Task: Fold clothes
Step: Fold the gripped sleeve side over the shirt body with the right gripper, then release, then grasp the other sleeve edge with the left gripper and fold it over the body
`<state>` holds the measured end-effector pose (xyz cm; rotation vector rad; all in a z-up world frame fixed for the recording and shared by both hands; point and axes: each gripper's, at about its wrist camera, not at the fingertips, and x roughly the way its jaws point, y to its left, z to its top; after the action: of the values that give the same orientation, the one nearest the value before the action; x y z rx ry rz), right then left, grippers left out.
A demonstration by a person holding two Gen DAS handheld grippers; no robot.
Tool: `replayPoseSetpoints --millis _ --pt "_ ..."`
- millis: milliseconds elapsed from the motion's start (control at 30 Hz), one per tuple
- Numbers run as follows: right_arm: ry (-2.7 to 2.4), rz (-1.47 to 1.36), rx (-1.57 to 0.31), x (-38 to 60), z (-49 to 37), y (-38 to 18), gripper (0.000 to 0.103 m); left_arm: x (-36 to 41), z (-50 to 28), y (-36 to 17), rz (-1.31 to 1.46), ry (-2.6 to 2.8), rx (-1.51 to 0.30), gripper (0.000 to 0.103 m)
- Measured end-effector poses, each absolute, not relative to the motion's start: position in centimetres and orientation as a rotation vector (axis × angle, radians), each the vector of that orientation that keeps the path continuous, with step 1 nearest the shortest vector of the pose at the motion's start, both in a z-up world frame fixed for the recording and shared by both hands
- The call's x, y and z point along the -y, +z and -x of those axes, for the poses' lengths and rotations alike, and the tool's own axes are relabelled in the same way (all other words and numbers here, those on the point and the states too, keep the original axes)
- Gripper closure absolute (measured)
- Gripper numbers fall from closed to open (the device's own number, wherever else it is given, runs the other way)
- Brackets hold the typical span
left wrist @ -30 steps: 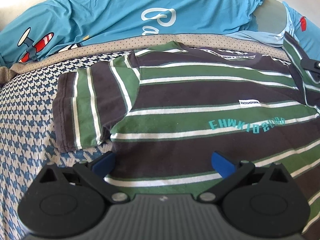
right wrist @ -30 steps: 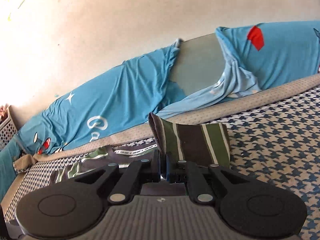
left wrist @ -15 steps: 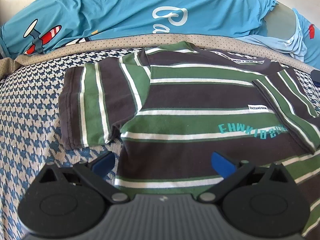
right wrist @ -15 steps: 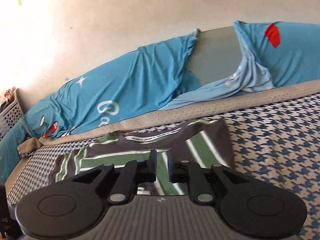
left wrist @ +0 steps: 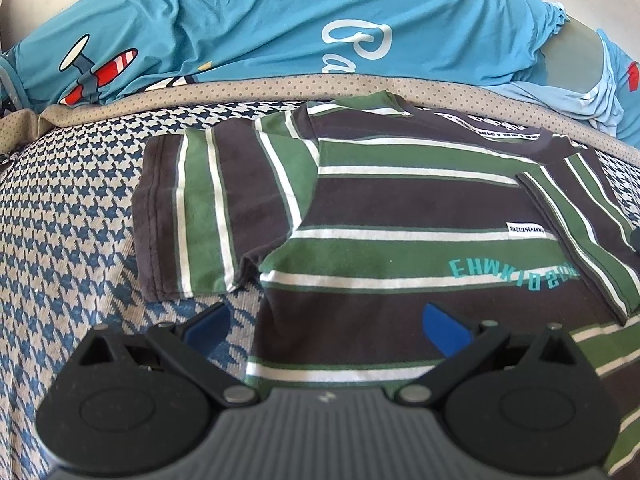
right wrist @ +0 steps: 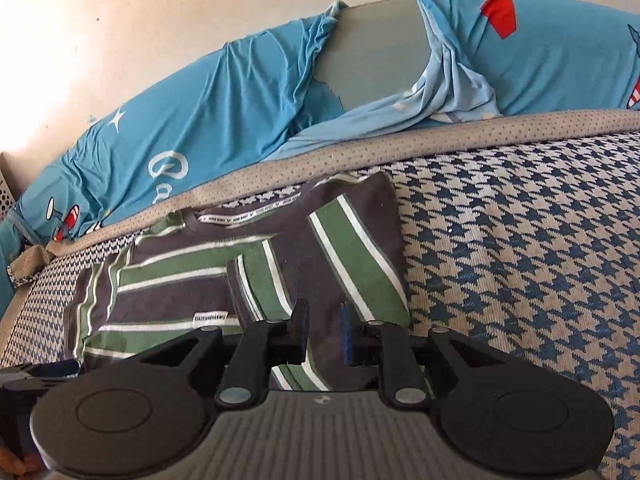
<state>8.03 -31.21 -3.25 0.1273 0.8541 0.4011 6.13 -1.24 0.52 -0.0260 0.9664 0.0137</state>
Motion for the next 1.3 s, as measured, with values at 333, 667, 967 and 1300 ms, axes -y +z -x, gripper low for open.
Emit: replayPoseSetpoints --millis 333,667,967,1300 --pt "0.343 -0.017 -0.979 30.1 -6.6 -5.1 0.08 -1.8 -5.5 1.6 0.054 0.08 -0.949 0.0" --pt "0.188 -0.107 -1.023 28.4 -4.4 -4.6 0.067 -10.0 -7.4 3.6 0.264 0.15 -0.902 0.0" --pt "0.246 -0.055 -1.0 25.3 -2.6 -4.6 0.061 -14.2 -10.7 2.3 0.441 0.151 -0.918 0.0" --pt "0.28 -0.023 -1.024 23.8 -3.5 -5.3 0.057 -14.8 -11.4 1.6 0.457 0.138 -0.894 0.007"
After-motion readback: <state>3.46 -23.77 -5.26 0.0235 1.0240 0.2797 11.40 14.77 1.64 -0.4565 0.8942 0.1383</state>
